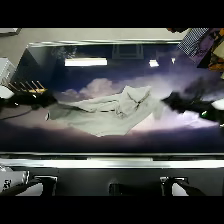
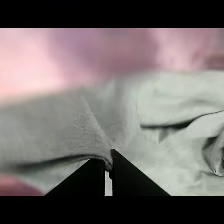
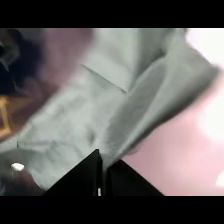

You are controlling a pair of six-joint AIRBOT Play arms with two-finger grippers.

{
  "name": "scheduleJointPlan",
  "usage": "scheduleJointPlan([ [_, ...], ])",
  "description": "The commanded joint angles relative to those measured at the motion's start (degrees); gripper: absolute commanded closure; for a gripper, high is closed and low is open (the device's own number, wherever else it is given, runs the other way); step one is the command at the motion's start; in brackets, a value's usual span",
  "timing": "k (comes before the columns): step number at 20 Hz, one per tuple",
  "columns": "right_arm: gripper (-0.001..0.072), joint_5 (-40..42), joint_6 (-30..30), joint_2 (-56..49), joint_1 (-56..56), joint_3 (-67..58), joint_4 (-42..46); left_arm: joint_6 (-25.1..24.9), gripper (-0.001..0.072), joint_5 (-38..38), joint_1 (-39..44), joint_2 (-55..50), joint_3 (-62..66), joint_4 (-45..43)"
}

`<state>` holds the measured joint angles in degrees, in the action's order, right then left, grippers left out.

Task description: Fold the clothes and pants, and hang the long-sleeved shirts on hangers.

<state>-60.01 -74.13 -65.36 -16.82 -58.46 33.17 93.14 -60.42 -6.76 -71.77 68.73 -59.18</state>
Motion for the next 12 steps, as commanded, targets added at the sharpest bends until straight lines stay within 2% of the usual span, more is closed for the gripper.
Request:
scheduleJointPlan([
  [1,0.0679,0.4,-11.0,7.8,0.0,-21.5,5.1,-0.2,0.0687,-1.7,-0.1,8.2,12.8,0.2],
  [3,0.0679,2.3,-16.7,10.9,0.0,-35.5,14.0,1.3,0.0687,-1.5,-1.3,13.2,22.6,-0.3],
  [6,0.0679,2.4,-24.9,15.5,0.1,-52.7,33.7,10.0,0.0687,-1.6,-5.9,21.1,33.7,-6.6],
  [8,0.0679,3.0,-27.9,18.9,0.1,-58.7,43.8,14.3,0.0687,-1.6,-9.1,26.4,35.8,-10.4],
  [10,0.0679,5.3,-29.2,22.7,0.1,-59.6,47.9,15.5,0.0687,-3.9,-11.5,30.5,35.7,-11.8],
  [12,0.0679,5.9,-30.3,24.8,0.1,-59.6,48.4,15.5,0.0687,-7.5,-12.3,32.6,35.7,-11.9],
])
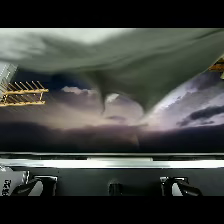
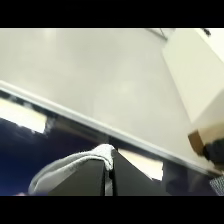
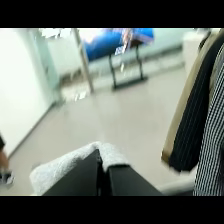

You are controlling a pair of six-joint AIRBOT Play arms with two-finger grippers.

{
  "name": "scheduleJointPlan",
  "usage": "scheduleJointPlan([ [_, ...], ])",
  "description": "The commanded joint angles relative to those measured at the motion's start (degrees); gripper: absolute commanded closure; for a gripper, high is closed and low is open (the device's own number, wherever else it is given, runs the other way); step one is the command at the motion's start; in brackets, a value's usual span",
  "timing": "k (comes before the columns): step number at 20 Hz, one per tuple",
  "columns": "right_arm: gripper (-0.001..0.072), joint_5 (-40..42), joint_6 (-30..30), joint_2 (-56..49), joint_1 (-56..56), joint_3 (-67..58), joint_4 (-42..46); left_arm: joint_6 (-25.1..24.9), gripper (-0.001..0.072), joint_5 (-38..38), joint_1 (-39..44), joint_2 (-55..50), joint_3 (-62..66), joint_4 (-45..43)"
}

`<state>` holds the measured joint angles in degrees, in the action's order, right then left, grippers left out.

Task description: Fold the clothes and pants, and hang the long-sleeved shirts on hangers.

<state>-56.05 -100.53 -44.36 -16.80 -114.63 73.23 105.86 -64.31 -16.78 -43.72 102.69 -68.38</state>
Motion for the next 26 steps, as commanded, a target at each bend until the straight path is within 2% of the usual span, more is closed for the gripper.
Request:
scheduleJointPlan([
  [1,0.0679,1.6,-4.5,4.0,0.0,-3.4,8.3,2.8,0.0687,-5.0,-2.3,4.9,1.8,-2.6],
  [4,0.0679,-1.9,-8.3,1.3,0.0,-3.3,7.0,2.8,0.0687,-6.3,-2.3,4.3,0.6,-2.6],
  [7,0.0679,-7.5,-8.2,-7.3,0.0,-3.3,-1.4,2.6,0.0687,-6.2,-2.3,1.7,-5.2,-0.2],
  [10,0.0679,-13.8,-4.8,-22.1,0.3,-2.5,-13.9,-0.7,0.0687,-5.9,0.2,-4.7,-14.5,3.5],
  [13,0.0679,-16.2,1.3,-38.2,0.5,1.1,-25.0,-5.6,0.0687,0.7,5.1,-13.9,-25.0,3.4],
  [15,0.0679,-15.5,4.9,-48.4,2.5,2.3,-26.7,-7.9,0.0687,8.6,7.3,-20.6,-30.1,3.4],
  [17,0.0679,-13.6,7.9,-57.7,6.1,2.3,-26.7,-8.0,0.0687,14.9,9.1,-27.5,-32.5,3.4],
  [20,0.0679,-9.5,9.3,-68.5,12.6,2.3,-26.6,-8.0,0.0687,18.4,12.0,-36.9,-32.8,3.4],
  [23,0.0678,-5.1,9.3,-74.5,16.5,2.3,-26.6,-8.2,0.0687,18.9,14.4,-42.7,-32.8,3.4],
  [24,0.0655,-4.9,9.3,-75.1,17.0,2.3,-26.7,-8.2,0.0686,18.9,15.0,-43.5,-32.8,3.4],
  [26,0.0473,-7.4,9.0,-75.0,16.9,2.1,-26.7,-8.2,0.0686,18.9,15.6,-43.8,-32.8,3.4],
])
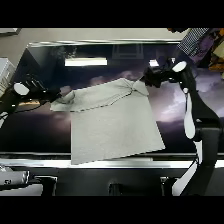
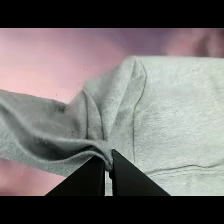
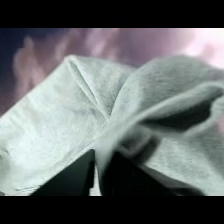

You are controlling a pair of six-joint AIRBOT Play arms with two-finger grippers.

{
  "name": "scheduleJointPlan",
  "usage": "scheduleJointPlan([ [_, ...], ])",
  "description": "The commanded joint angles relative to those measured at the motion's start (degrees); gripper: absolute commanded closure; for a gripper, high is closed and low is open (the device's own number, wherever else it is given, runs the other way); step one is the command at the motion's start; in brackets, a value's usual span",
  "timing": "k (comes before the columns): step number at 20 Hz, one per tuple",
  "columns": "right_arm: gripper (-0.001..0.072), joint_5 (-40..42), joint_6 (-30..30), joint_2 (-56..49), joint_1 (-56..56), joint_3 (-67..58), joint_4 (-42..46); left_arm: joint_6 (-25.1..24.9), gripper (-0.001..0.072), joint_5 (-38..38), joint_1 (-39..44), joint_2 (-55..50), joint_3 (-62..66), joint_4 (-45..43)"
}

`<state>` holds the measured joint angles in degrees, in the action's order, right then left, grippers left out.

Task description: Fold the clothes and pants, and hang the long-sleeved shirts on hangers.

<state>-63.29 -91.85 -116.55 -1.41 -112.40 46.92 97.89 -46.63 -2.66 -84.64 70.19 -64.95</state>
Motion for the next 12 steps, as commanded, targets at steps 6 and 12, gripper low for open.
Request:
scheduleJointPlan([
  [6,0.0286,-23.7,7.0,7.9,-11.5,-0.3,5.9,-0.2,0.0686,-2.2,1.6,-1.0,-0.3,0.0],
  [12,0.0285,-22.7,11.4,28.4,-29.3,31.4,6.8,-0.4,0.0686,-6.9,1.6,-0.8,-0.3,0.0],
])
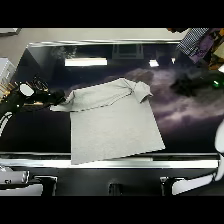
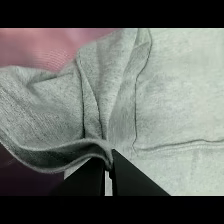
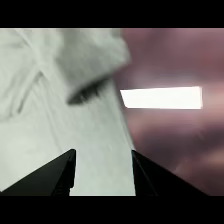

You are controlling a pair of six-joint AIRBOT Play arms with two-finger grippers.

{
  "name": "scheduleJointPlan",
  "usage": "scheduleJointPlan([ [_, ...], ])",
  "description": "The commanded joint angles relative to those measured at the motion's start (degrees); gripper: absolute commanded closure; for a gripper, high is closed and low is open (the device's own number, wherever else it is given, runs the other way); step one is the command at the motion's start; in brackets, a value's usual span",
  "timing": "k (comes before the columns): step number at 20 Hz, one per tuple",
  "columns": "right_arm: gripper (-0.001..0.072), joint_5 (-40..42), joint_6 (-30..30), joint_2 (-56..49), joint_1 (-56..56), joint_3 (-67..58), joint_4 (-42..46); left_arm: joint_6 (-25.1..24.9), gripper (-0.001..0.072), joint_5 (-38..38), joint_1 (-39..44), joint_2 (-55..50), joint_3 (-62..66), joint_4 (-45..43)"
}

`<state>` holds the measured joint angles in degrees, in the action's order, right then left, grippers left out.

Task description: Fold the clothes and pants, and hang the long-sleeved shirts on hangers.

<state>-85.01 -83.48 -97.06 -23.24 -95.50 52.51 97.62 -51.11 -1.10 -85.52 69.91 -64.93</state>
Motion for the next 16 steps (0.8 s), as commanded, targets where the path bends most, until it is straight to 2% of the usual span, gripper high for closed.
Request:
scheduleJointPlan([
  [1,0.0283,-0.4,3.6,11.7,-9.4,20.7,1.7,-0.2,0.0686,-2.7,0.0,0.1,0.0,0.0],
  [3,0.0168,0.2,5.7,16.0,-12.0,31.8,1.8,-0.2,0.0686,-2.9,0.0,0.1,0.0,0.0],
  [8,0.0169,3.1,10.0,18.6,-12.2,48.3,2.7,-0.2,0.0686,-3.1,0.0,0.1,0.0,0.0],
  [16,0.0192,4.1,12.8,18.6,-12.2,57.9,2.8,-0.1,0.0686,-3.1,0.0,0.1,0.0,0.0],
])
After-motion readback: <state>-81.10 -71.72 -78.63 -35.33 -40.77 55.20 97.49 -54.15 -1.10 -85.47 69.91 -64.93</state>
